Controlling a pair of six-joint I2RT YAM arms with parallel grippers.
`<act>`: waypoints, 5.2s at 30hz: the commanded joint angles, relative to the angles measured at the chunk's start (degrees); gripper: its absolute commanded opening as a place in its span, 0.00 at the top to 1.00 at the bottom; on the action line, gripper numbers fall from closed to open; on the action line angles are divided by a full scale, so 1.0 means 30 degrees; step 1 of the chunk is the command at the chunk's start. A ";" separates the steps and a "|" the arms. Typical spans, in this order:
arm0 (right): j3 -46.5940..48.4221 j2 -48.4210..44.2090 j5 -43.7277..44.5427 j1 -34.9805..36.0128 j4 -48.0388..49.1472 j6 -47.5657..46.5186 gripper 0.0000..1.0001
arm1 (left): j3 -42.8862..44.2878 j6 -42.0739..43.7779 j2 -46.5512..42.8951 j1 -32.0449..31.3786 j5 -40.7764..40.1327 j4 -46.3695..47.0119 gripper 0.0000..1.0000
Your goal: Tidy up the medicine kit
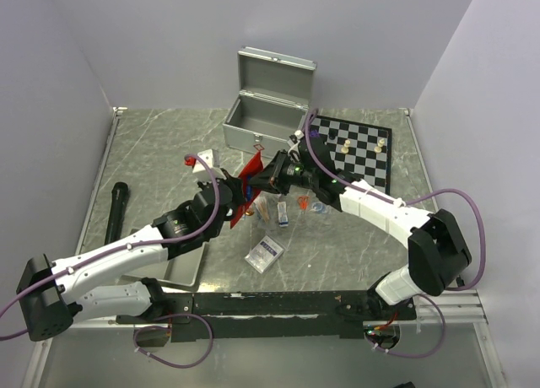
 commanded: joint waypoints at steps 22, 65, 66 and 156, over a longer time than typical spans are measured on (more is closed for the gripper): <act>0.2861 -0.3525 0.2845 0.0156 -0.7693 -0.8433 0.33 | 0.0364 -0.0222 -0.0327 -0.0095 -0.2039 -0.0512 0.99; 0.1448 0.5344 1.2990 -0.2334 -0.7462 -1.3684 0.65 | -0.2008 -0.2537 -0.2906 0.0784 -0.1514 -0.3356 0.99; 0.1506 0.5547 1.2990 -0.2363 -0.7491 -1.3742 0.65 | -0.2009 -0.2595 -0.2905 0.0784 -0.1456 -0.3356 0.99; 0.4611 0.2620 0.3293 0.1093 -0.4677 -0.3487 0.50 | -0.0456 -0.5525 -0.0209 0.0784 0.0186 -0.0778 0.99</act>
